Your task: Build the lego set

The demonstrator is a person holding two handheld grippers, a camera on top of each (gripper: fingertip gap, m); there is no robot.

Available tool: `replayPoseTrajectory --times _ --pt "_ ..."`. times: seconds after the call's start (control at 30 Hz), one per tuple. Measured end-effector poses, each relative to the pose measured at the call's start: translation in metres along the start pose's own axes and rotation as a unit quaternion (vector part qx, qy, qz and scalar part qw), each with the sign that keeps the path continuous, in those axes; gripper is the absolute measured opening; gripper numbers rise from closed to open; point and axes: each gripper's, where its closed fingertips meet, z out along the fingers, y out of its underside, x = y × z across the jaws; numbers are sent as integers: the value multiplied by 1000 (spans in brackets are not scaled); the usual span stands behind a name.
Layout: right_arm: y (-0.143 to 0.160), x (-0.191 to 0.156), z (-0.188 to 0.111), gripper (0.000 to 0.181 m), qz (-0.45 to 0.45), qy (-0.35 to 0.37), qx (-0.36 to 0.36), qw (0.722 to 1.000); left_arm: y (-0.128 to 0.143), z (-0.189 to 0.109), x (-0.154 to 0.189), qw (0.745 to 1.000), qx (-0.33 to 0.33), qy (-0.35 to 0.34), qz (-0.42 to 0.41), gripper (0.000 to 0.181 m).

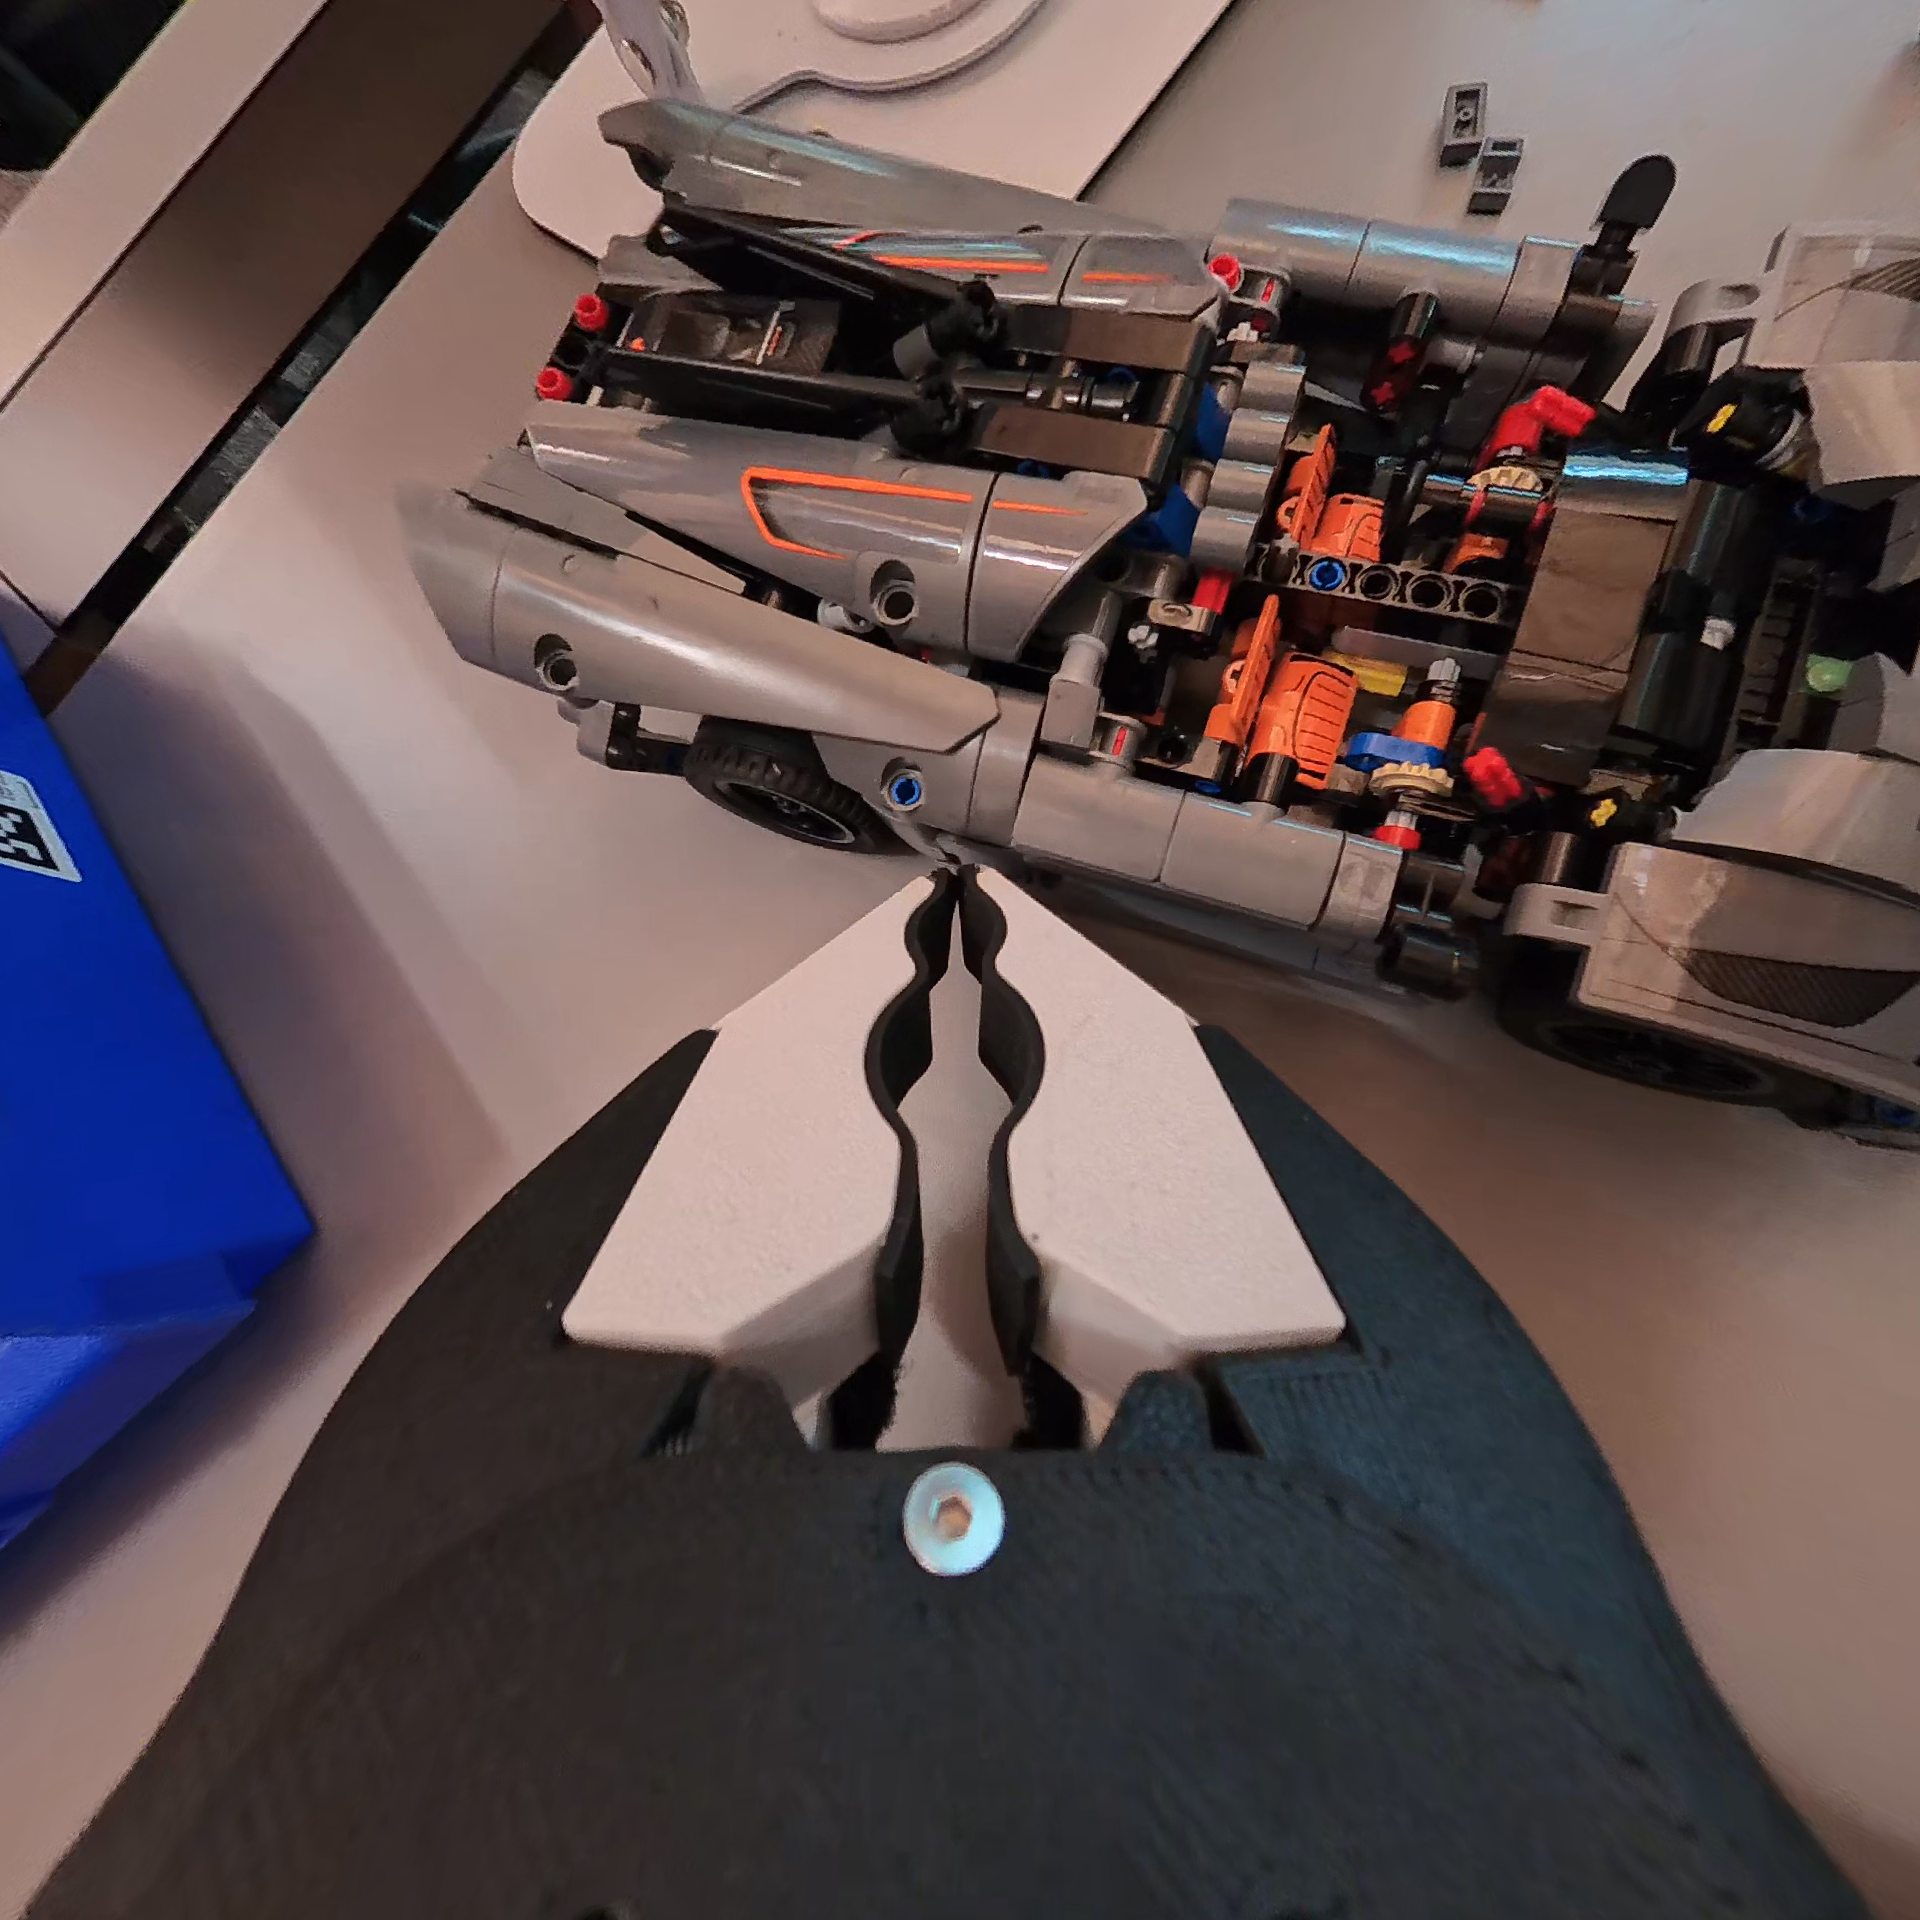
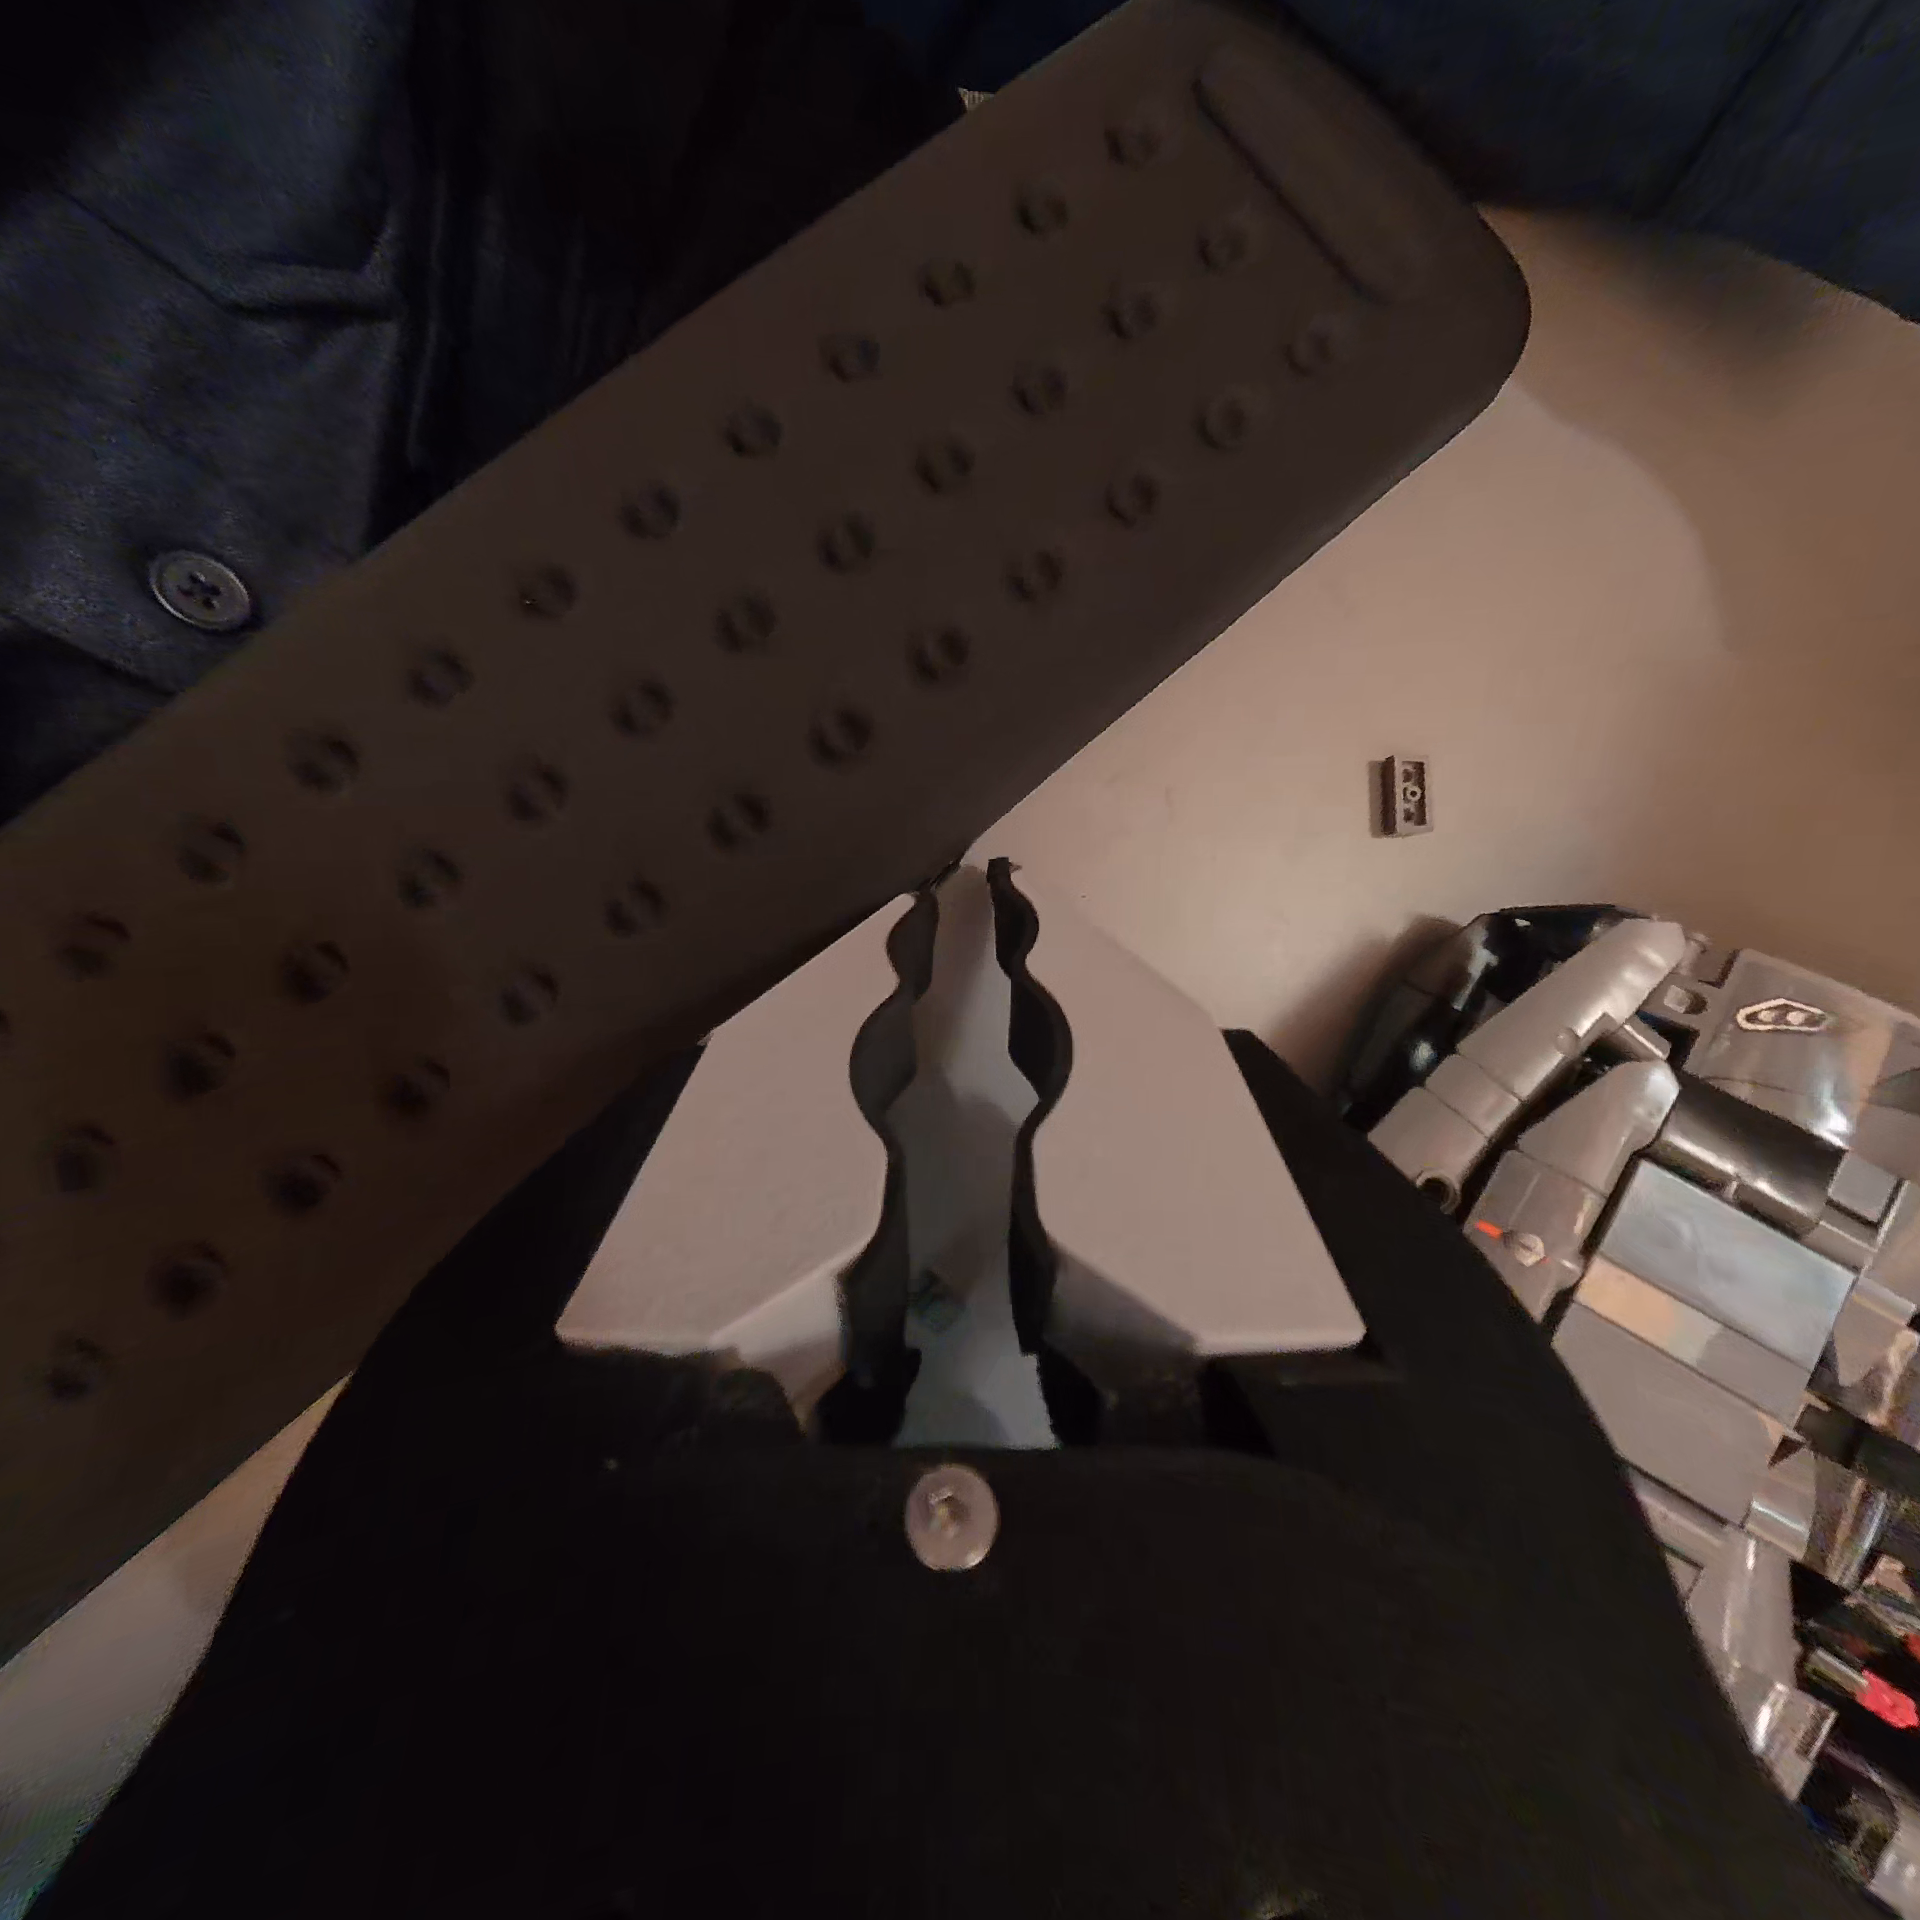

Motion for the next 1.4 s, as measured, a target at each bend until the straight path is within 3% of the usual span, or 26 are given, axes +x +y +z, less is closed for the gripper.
replayPoseTrajectory --times 0.13,0.4,0.53,0.77,0.9,1.0,1.1,1.2,1.4 --pt "-1 -2 3 0 -7 -29 -22 999 1 0 -1 1000 1 -1 -2 0" --pt "2 9 3 0 29 -18 -49 998 1 1 0 1000 -2 1 0 0" --pt "2 9 -5 24 51 -29 -39 998 1 0 -1 1000 0 0 -1 0" --pt "4 6 0 21 47 -34 -40 998 2 1 1 1000 -2 1 1 0" --pt "12 11 -8 31 55 -12 -58 997 -4 -23 -2 999 30 -22 -30 0" --pt "7 8 -13 35 64 -13 -31 997 -23 -58 12 992 109 -28 -65 1" --pt "6 6 -7 31 69 -12 -24 997 -26 -75 35 985 146 -33 -87 1" --pt "4 4 -1 25 63 -4 -24 998 -21 -67 57 981 151 -46 -110 1" --pt "-4 1 5 36 73 -9 -5 997 -2 -44 78 983 117 -45 -135 5"
